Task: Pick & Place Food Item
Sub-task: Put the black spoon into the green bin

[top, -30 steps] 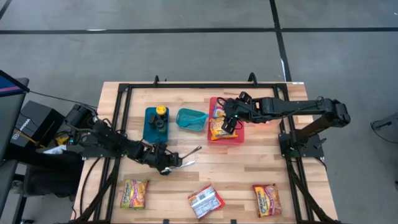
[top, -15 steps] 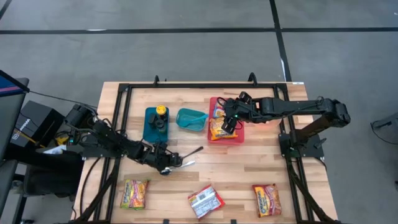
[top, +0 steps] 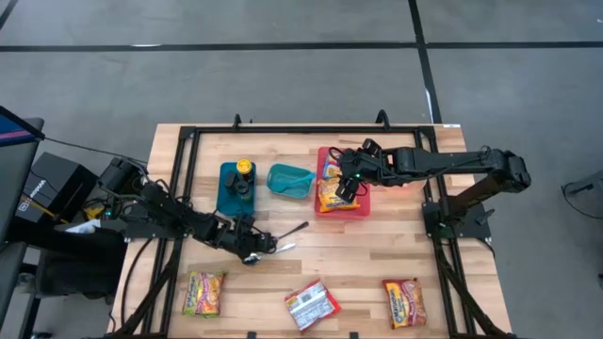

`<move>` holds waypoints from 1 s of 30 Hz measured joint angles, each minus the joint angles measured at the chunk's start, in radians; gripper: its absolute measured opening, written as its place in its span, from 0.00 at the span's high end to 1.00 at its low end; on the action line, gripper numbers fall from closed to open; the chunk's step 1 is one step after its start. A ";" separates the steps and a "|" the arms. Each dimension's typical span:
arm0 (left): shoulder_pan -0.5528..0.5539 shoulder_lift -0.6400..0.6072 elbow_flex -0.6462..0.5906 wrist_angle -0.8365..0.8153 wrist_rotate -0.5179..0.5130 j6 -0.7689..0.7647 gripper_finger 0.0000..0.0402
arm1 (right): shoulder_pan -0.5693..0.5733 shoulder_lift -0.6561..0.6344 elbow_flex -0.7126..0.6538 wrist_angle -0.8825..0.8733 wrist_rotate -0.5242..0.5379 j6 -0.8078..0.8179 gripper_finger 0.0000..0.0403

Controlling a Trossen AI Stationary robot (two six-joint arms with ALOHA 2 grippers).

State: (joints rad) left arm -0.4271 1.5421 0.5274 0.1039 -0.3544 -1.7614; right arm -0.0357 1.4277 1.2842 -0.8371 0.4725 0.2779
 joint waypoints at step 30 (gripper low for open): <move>-0.070 -0.004 0.000 0.213 -0.186 0.248 0.99 | -0.102 -0.002 0.000 -0.019 -0.015 -0.076 0.41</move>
State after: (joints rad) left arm -0.4973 1.5379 0.5274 0.3168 -0.5406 -1.5134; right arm -0.1380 1.4258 1.2845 -0.8562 0.4578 0.2019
